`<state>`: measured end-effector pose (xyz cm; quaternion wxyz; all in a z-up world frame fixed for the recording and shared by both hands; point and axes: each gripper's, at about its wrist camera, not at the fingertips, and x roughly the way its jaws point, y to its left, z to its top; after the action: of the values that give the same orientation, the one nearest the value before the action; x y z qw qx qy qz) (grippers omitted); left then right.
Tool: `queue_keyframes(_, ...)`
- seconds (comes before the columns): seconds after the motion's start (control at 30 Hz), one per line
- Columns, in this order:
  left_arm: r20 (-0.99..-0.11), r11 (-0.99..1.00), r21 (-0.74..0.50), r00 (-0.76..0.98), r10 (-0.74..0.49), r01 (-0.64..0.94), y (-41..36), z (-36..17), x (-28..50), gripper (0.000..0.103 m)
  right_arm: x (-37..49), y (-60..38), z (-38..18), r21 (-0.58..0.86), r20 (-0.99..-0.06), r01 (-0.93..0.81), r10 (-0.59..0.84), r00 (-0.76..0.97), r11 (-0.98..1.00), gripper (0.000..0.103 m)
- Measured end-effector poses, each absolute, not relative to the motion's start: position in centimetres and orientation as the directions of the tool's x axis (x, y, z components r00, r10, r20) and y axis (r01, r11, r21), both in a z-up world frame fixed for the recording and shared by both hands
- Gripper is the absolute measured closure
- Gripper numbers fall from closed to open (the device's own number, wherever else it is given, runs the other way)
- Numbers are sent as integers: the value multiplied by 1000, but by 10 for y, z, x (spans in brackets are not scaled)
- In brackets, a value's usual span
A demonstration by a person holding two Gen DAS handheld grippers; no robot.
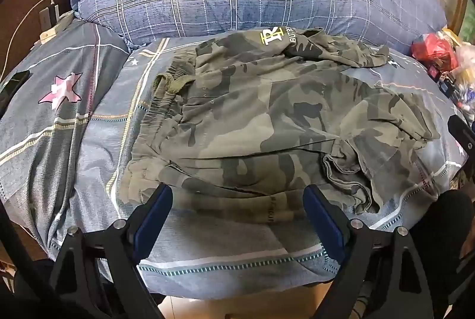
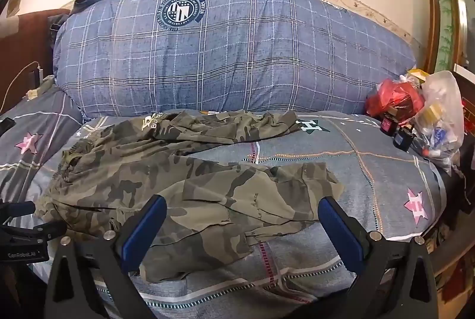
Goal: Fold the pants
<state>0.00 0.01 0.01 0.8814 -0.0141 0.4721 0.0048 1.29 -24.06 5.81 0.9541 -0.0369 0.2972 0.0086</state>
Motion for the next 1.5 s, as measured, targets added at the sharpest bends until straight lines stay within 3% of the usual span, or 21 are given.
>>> queue_keyframes(0.8, -797, 998, -57, 602, -48, 5, 1, 6, -3, 13, 18, -230, 70, -73, -555, -75, 22, 832, 995, 0)
queue_keyframes(1.5, -794, 999, 20, 607, 40, -39, 35, 3, 3, 13, 25, -215, 62, -57, -581, -118, 63, 812, 991, 0)
